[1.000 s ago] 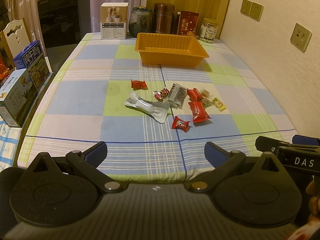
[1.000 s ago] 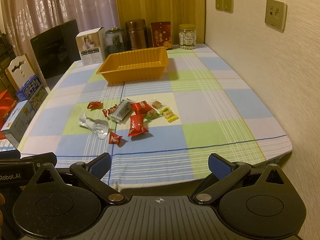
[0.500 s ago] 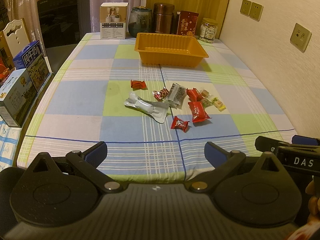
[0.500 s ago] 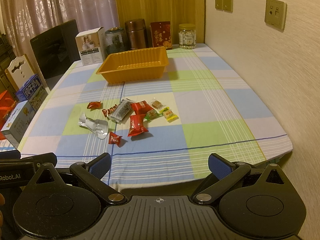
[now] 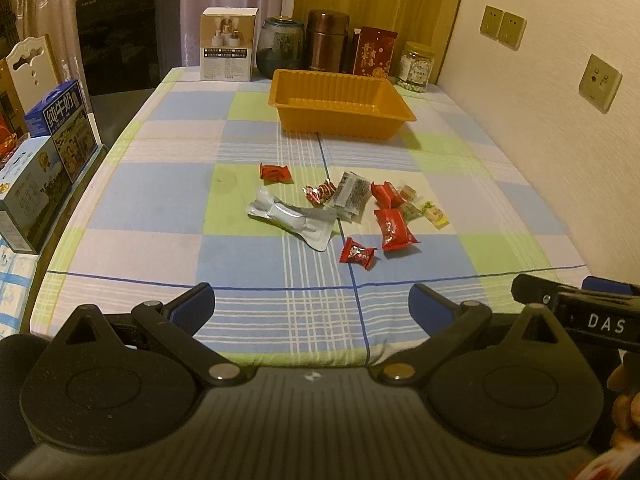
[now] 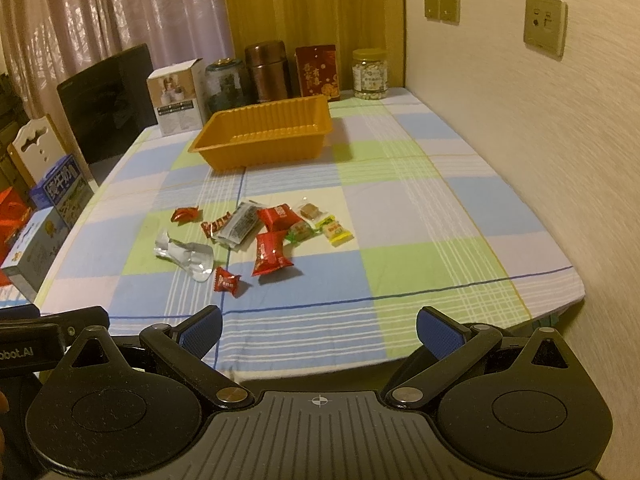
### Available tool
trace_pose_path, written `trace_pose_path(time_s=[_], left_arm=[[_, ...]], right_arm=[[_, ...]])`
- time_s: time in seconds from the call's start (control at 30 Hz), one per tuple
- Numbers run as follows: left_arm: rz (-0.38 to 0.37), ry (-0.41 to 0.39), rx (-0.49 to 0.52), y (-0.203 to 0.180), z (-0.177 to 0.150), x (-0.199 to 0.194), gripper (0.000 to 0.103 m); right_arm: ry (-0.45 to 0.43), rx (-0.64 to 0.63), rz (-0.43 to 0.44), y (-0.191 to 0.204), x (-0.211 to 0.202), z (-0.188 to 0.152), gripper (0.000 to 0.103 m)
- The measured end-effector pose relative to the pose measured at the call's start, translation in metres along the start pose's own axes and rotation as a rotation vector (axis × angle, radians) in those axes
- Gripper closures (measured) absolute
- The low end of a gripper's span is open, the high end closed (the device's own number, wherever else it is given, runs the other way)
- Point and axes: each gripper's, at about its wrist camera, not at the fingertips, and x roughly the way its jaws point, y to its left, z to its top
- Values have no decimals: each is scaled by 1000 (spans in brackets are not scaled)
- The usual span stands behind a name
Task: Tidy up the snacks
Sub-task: 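Lower the left tool onto the small red candy and close it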
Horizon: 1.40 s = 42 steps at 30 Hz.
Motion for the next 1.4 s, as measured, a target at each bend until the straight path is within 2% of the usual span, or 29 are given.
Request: trace_pose_path(time_s=[0.33,0.47,0.5,0.57,0.87,1.0,1.33,1.4], left_arm=[[-31,37,-15,14,-1,31,1],[-60,67,-19,17,1,51,8],[-66,66,-17,16,1,55,8],[-77,60,-7,13,2,64,11],[-142,52,72,-4,8,113,20],[-179,63,112,-11,9,138,31],[-211,74,156,-21,14,182,61],[-212,71,161,-22,15,186,64]], right_arm=[[-16,26,0,-9,19,2,1],[-9,37,3,-13,36,5,1],[-9,41,10,-14,40,6,2],[-1,44,20,-16,49,8,13],[29,50,20,-21,89,16,18],[43,65,14,-27,108,18,20],[66,92,9,-33,131,20,21],[68,86,7,-33,134,21,21]])
